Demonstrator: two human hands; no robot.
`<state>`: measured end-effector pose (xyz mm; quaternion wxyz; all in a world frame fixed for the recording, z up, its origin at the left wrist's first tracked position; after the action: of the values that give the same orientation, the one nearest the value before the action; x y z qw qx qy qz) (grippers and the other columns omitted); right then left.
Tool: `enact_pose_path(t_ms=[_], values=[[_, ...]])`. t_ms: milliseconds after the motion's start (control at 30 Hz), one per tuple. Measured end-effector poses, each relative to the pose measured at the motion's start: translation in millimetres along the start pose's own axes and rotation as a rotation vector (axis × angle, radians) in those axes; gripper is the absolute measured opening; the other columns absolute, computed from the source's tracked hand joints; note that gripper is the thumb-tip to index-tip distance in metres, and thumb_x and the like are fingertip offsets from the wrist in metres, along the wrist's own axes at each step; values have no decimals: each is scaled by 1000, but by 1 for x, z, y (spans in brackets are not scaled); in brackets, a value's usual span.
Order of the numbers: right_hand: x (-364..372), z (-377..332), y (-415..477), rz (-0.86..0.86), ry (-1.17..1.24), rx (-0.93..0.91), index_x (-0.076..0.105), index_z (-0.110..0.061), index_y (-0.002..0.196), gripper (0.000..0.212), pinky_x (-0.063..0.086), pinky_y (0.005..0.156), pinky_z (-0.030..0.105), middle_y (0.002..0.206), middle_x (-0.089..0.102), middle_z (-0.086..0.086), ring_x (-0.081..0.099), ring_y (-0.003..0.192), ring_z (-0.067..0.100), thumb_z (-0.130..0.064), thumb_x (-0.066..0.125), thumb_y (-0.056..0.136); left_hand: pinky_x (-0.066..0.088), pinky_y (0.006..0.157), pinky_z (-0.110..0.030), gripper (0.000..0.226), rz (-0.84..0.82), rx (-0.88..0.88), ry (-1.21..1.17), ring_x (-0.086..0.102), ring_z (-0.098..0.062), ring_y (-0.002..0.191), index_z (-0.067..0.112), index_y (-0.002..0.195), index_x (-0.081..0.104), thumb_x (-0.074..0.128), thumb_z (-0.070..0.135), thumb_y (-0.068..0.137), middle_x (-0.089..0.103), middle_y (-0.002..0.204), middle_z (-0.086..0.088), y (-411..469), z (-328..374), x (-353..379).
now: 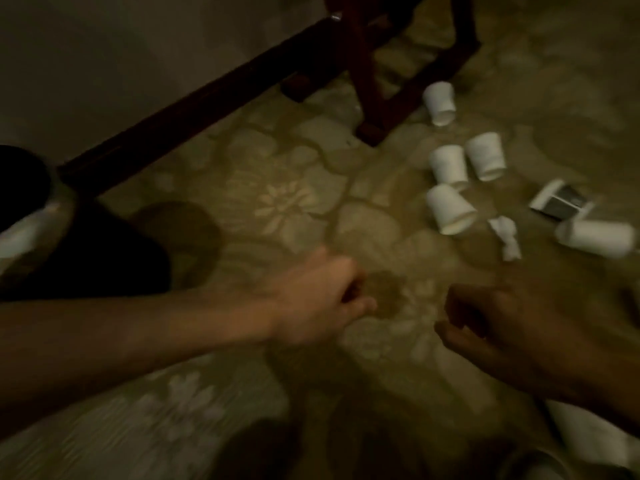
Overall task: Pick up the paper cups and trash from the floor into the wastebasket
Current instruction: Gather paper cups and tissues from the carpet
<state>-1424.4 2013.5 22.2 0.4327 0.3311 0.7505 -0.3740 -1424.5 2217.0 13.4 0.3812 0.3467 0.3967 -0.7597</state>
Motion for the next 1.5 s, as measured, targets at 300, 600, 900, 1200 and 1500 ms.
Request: enact_pose_path(t_ms=[300, 600, 900, 1200, 1500], values=[[56, 175, -95, 2, 148, 460, 50, -33, 72, 23, 29, 50, 17, 58, 53, -7, 51, 52, 4, -42, 60, 90, 44, 62, -32, 38, -123, -96, -370, 58, -16, 67, 24, 67, 51, 58, 50, 93, 54, 62, 7, 130, 89, 167], [87, 283, -133, 118, 283, 807, 54, -20, 128, 39, 51, 82, 39, 126, 56, 8, 58, 105, 24, -39, 59, 94, 50, 79, -30, 31, -207, -253, -585, 60, -16, 95, 26, 114, 61, 54, 50, 96, 63, 105, 4, 184, 170, 235], [107, 305, -127, 94, 579, 881, 63, -18, 117, 28, 55, 75, 28, 104, 69, -1, 66, 89, 11, -28, 67, 92, 47, 67, -17, 7, -142, -284, -676, 62, -8, 91, 25, 98, 72, 67, 26, 93, 68, 98, 9, 209, 181, 263], [89, 318, -120, 313, 934, 867, 71, -21, 92, 36, 52, 78, 33, 97, 72, 2, 66, 91, 15, -32, 39, 104, 40, 64, -5, 21, 274, -386, -930, 56, 8, 77, 34, 78, 67, 67, 17, 91, 62, 81, 22, 224, 143, 213], [75, 305, -76, 404, 1109, 750, 74, -17, 92, 52, 50, 76, 30, 97, 75, -3, 69, 92, 9, -50, 35, 102, 43, 92, -34, 24, 374, -211, -530, 48, -16, 114, 35, 110, 61, 55, 42, 88, 47, 117, 6, 217, 126, 193]])
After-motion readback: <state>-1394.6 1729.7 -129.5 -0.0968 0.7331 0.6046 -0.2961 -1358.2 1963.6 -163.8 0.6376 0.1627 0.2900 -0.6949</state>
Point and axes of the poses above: each hand's wrist, its own y-axis towards the middle knuckle, its own x-axis out of the palm, z = x × y, the point moved 5 cm from there along y, towards the middle knuckle
